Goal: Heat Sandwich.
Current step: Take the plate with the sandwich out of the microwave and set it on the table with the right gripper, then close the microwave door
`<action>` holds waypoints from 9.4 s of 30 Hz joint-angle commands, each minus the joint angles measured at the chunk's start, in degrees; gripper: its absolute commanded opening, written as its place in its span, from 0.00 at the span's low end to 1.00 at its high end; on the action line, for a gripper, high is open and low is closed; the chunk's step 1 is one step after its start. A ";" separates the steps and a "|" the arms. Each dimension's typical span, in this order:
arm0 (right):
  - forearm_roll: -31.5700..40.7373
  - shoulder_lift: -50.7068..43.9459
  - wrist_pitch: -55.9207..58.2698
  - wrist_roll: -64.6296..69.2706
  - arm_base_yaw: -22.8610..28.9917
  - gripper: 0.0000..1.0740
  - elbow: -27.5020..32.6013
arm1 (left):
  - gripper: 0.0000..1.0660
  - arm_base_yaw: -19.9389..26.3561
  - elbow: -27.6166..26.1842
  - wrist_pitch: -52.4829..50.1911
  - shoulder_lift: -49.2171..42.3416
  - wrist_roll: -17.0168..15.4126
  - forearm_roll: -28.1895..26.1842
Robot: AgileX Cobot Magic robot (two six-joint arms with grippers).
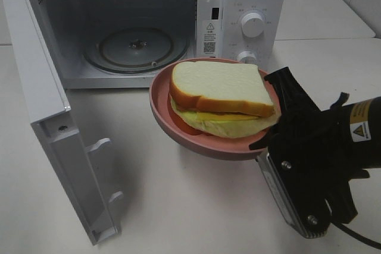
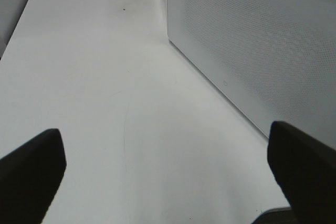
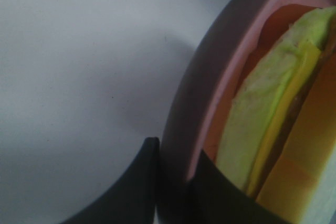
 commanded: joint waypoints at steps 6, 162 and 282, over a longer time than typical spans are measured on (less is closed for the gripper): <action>-3.50 -6.07 4.47 4.58 0.17 0.02 0.11 | 0.95 0.17 0.17 -0.17 -1.32 -0.52 -0.06; -38.04 20.97 37.87 129.37 -8.48 0.73 -10.37 | 0.95 0.17 0.17 -0.17 -1.32 -0.52 -0.06; -0.40 -71.73 52.14 84.11 -36.61 0.71 -1.20 | 0.95 0.17 0.17 -0.17 -1.26 -0.52 -0.17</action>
